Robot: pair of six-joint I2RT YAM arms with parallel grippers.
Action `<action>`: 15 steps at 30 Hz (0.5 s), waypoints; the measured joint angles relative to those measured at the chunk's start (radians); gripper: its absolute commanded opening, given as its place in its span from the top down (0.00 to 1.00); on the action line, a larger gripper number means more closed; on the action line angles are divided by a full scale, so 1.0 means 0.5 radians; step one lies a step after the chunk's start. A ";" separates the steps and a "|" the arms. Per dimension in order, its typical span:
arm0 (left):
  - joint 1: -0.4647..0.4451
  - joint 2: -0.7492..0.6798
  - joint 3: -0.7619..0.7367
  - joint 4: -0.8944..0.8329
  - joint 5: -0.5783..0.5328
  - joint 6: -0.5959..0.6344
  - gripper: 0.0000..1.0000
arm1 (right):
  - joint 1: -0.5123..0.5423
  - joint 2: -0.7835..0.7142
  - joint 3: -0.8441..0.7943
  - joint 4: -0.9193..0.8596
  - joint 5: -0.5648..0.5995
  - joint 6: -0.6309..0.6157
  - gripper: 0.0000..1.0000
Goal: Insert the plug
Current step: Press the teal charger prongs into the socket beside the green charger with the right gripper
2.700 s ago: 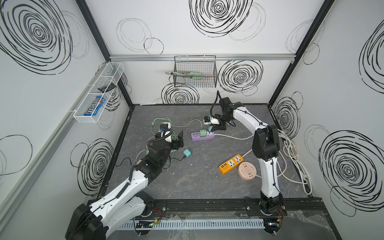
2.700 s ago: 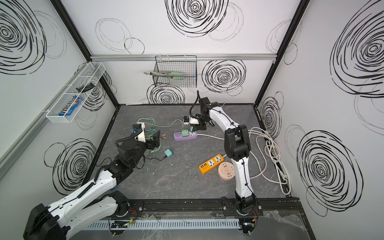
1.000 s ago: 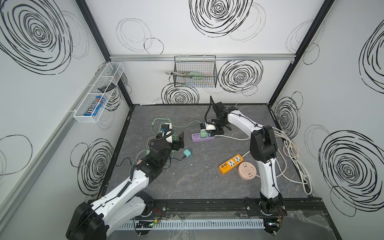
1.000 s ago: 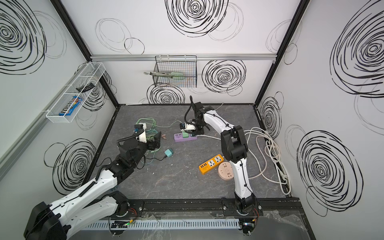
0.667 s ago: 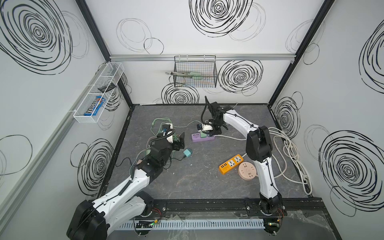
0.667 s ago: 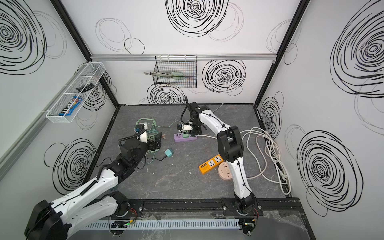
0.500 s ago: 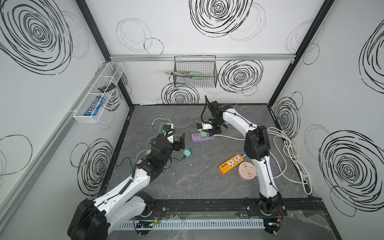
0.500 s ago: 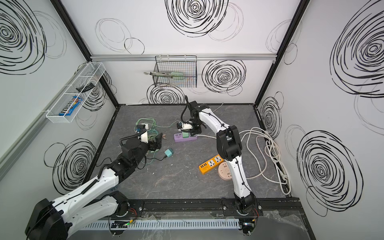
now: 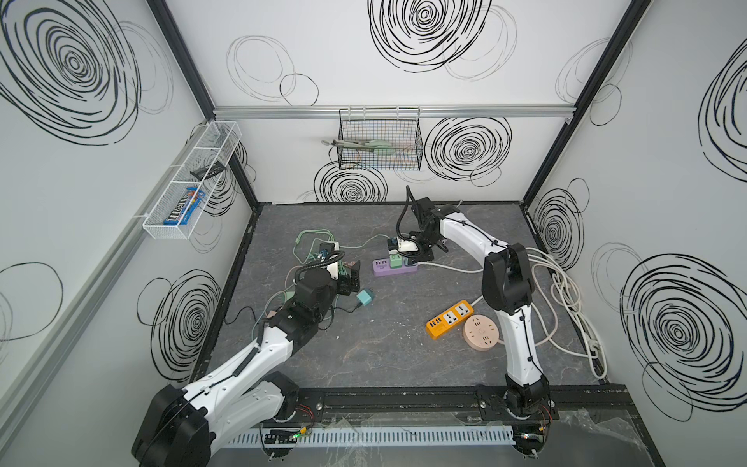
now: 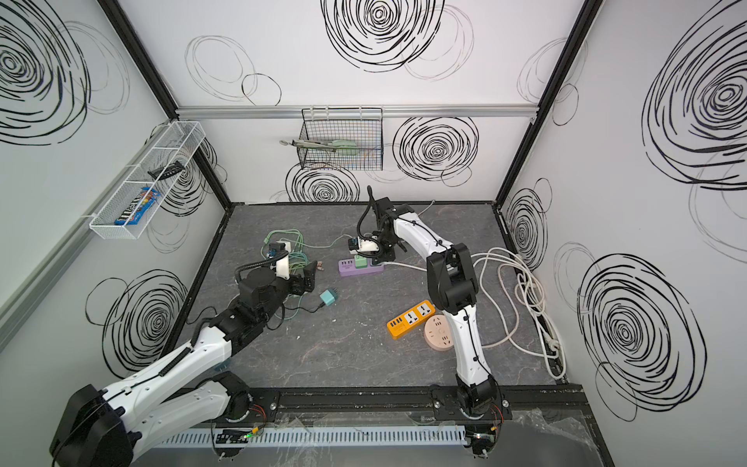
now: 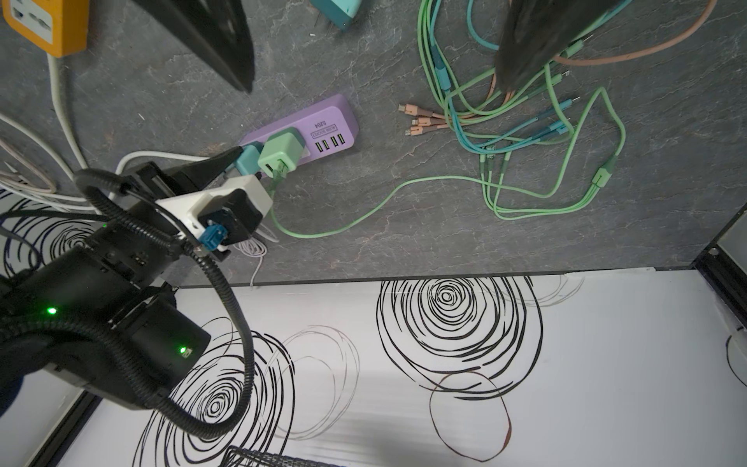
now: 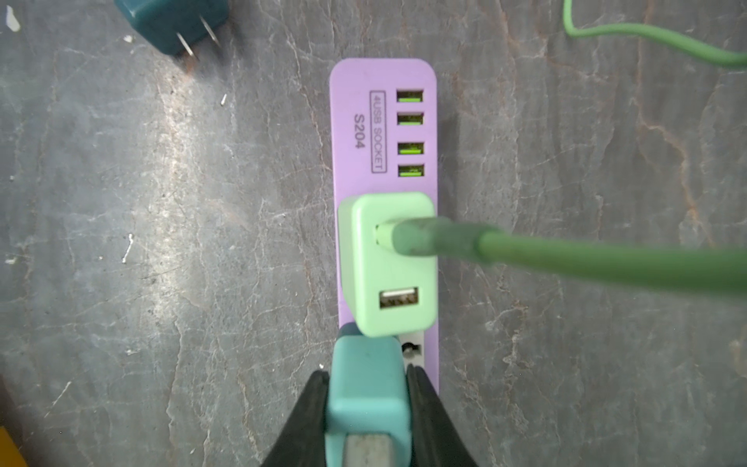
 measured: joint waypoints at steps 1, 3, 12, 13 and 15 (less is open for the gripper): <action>0.001 0.003 0.000 0.000 0.003 -0.001 0.04 | 0.005 0.018 0.027 -0.021 -0.014 0.000 1.00; 0.004 0.018 0.003 -0.001 0.011 0.000 0.04 | 0.008 0.050 0.082 -0.060 -0.032 0.002 1.00; 0.022 0.095 0.021 -0.003 0.056 0.000 0.04 | 0.065 0.108 0.108 -0.068 -0.027 0.021 1.00; 0.028 0.103 0.026 -0.004 0.060 0.000 0.04 | 0.065 0.080 0.057 -0.026 -0.028 0.023 1.00; 0.040 0.112 0.035 -0.002 0.063 0.000 0.04 | 0.047 0.017 -0.062 0.074 -0.037 0.029 1.00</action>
